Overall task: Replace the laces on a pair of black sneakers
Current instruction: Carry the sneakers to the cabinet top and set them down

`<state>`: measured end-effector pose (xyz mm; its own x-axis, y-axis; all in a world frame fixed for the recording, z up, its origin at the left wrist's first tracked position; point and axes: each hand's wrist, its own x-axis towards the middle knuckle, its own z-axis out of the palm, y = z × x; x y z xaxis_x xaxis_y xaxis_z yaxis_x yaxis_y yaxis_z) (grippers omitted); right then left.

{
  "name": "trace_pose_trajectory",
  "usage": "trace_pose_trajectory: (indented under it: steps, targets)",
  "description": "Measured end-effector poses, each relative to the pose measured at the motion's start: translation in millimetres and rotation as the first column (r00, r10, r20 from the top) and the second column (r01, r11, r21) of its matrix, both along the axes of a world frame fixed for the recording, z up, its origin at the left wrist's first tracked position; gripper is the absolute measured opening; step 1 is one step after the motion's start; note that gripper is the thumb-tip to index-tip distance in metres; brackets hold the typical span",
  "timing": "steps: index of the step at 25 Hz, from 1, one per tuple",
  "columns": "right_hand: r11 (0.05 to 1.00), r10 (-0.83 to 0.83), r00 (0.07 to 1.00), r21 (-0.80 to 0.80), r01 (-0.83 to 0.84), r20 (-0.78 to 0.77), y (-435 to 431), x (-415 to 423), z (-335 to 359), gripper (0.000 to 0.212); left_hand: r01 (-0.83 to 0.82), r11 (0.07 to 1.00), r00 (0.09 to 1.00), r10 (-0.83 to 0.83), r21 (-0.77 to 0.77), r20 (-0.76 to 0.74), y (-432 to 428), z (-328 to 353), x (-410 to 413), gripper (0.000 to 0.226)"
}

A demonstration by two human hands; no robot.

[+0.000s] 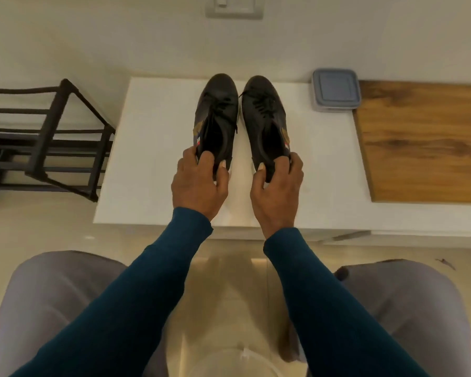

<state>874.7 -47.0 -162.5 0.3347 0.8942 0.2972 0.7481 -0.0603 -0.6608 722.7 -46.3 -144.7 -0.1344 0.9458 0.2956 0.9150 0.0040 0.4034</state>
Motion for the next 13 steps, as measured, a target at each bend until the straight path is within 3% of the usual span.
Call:
trace_pose_trajectory:
  steps: [2,4,8,11,13]
  targets:
    - [0.997,0.004,1.0,0.075,-0.003,-0.019,0,0,-4,0.027,-0.01,0.999,1.0,0.01,0.048,0.009,-1,-4,0,0.03]
    - [0.995,0.036,0.999,0.095,-0.035,-0.006,-8,0,7,0.03,0.0,1.0,1.0,0.0,-0.001,-0.01,-9,5,0,0.033]
    - [0.97,0.13,0.987,-0.218,-0.107,0.092,-33,3,54,0.037,0.0,0.959,0.993,-0.032,-0.284,-0.11,-37,50,-6,0.041]
    - [0.903,0.192,0.972,-0.411,-0.122,0.133,-56,2,82,0.043,-0.021,0.94,0.983,-0.043,-0.34,-0.18,-67,66,-13,0.047]
    - [0.891,0.23,0.957,-0.433,-0.134,0.177,-64,2,93,0.047,-0.021,0.949,0.987,-0.032,-0.314,-0.16,-81,65,-17,0.048]
